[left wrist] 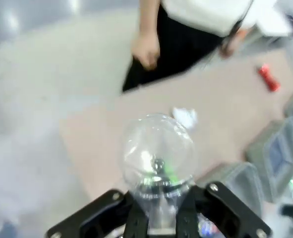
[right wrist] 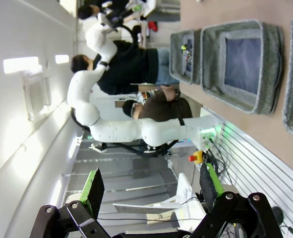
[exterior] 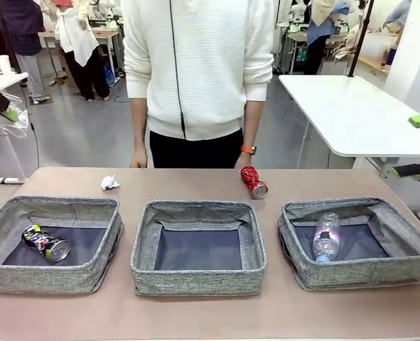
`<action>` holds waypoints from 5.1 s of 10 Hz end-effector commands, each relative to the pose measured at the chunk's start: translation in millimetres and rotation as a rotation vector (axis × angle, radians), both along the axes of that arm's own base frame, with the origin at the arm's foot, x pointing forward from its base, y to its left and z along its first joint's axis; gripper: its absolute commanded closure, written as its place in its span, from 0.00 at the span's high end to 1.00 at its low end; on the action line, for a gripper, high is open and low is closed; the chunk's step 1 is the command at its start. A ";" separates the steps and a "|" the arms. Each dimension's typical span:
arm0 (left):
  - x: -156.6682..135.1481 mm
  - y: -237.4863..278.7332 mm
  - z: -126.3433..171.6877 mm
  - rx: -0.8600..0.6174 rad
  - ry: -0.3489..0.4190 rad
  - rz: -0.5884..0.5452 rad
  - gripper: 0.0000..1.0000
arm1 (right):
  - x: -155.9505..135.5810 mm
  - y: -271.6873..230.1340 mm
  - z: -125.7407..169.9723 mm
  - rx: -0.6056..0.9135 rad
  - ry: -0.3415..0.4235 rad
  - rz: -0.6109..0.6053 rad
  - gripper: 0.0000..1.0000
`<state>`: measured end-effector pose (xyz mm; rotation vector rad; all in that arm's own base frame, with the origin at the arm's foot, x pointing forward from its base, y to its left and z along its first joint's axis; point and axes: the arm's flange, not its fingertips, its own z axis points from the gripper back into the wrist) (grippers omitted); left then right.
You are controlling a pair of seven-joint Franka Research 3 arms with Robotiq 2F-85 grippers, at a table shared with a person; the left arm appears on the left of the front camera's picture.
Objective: Sort the waste into the appropriate baskets.
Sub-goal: Pick up the waste item pointed out by the person, then place the picked waste into the Fabric basket indicated by the person.
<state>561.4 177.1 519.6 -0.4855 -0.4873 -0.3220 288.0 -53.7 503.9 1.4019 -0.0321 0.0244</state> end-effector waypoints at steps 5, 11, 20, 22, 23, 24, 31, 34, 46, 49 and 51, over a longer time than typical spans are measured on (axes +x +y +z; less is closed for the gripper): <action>-0.6 -68.3 -13.3 -0.040 0.379 0.045 0.00 | 1.1 -0.7 3.5 0.015 -0.017 0.005 1.00; -5.2 -105.7 13.3 0.003 0.424 0.059 0.05 | 1.1 -0.7 3.5 0.015 -0.017 0.005 1.00; -49.6 -406.5 147.8 0.212 0.587 0.144 0.05 | 1.1 -0.7 3.5 0.015 -0.017 0.005 1.00; -50.9 -450.2 193.6 0.235 0.728 0.083 0.05 | 1.1 -0.7 3.5 0.015 -0.017 0.005 1.00; -48.2 -465.2 214.2 0.243 0.726 0.096 0.05 | 1.1 -0.7 3.5 0.015 -0.017 0.005 1.00; -46.9 -476.2 232.5 0.264 0.726 0.091 0.05 | 1.1 -0.7 3.5 0.015 -0.017 0.005 1.00; -72.7 -480.2 224.2 0.244 0.722 0.074 0.05 | 1.1 -0.7 3.5 0.015 -0.017 0.005 1.00; -72.7 -480.2 224.2 0.244 0.722 0.074 0.05 | 1.1 -0.7 3.5 0.015 -0.017 0.005 1.00; -72.7 -480.2 224.2 0.244 0.722 0.074 0.05 | 1.1 -0.7 3.5 0.015 -0.017 0.005 1.00; -72.7 -480.2 224.2 0.244 0.722 0.074 0.05 | 1.1 -0.7 3.5 0.015 -0.017 0.005 1.00; -72.7 -480.2 224.2 0.244 0.722 0.074 0.05 | 1.1 -0.7 3.5 0.015 -0.017 0.005 1.00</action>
